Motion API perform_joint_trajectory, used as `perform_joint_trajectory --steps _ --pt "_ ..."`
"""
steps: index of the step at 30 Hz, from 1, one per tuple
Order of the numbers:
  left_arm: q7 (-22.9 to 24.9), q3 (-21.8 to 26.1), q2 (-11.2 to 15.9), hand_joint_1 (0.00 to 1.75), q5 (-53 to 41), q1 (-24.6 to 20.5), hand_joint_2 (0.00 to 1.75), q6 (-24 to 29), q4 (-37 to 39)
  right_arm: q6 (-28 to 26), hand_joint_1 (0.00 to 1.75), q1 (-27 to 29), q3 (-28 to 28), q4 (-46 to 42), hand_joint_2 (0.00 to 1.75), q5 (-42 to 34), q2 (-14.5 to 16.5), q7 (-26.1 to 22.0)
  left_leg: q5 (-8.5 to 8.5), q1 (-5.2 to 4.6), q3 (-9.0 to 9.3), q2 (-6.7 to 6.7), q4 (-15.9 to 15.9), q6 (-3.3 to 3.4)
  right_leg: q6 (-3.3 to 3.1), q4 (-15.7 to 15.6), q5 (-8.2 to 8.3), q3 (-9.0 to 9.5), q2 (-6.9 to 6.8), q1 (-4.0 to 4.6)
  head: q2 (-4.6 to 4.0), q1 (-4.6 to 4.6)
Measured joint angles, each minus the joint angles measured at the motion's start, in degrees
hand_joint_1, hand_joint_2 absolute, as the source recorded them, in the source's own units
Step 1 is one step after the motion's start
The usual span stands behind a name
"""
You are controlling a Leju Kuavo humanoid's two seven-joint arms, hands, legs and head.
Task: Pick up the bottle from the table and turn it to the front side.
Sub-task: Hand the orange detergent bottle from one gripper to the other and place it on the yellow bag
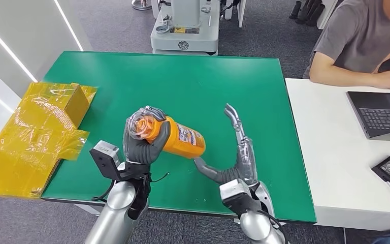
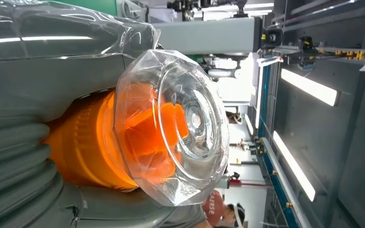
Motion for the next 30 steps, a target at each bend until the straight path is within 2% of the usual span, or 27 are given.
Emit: perform_joint_trajectory --steps 3,6,17,24,27,30 --pt "0.2 0.1 0.1 1.75 -0.5 0.6 1.75 1.1 -0.4 -6.0 0.00 1.1 0.0 -2.3 1.75 -0.3 0.1 -1.0 0.00 0.00 0.00 0.00 0.0 0.00 0.00 0.0 0.00 0.00 0.00 0.00 0.00 0.00" --pt "0.4 0.1 0.2 1.75 -1.6 1.0 1.75 1.9 -1.1 -9.4 0.00 2.7 0.0 -4.5 1.75 -2.8 0.2 -2.1 0.00 0.00 0.00 -0.01 0.0 0.00 0.00 0.0 0.00 0.00 0.00 0.00 0.00 0.01" --pt "4.0 0.8 3.2 1.75 -11.5 1.5 1.75 4.4 -4.4 -13.0 0.00 6.7 0.2 -8.3 1.75 -5.7 0.3 -2.8 0.00 0.01 0.00 0.01 0.0 -0.01 0.00 0.0 -0.01 -0.01 0.00 0.00 0.00 0.01" --pt "6.3 2.5 8.8 1.75 -22.5 -1.2 1.75 6.5 -4.4 -9.7 0.00 7.7 0.2 -10.8 1.75 -2.6 0.2 -0.6 0.01 0.02 0.01 0.03 0.0 -0.02 0.00 0.0 -0.01 -0.02 0.02 0.01 0.00 0.00" --pt "8.0 4.1 11.8 1.75 -28.4 -3.0 1.75 8.0 -4.4 -8.3 0.00 8.3 0.1 -12.0 1.75 -1.6 0.2 0.0 0.01 0.03 0.02 0.05 0.0 -0.03 0.00 0.0 -0.01 -0.04 0.05 0.01 0.00 0.01" --pt "9.5 4.8 15.7 1.75 -38.2 -4.6 1.75 10.9 -4.2 -7.1 0.00 9.0 -0.1 -12.8 1.75 -1.4 0.2 0.1 0.02 0.03 0.01 0.08 0.0 -0.03 -0.01 0.1 -0.01 -0.05 0.08 0.02 0.00 0.01"
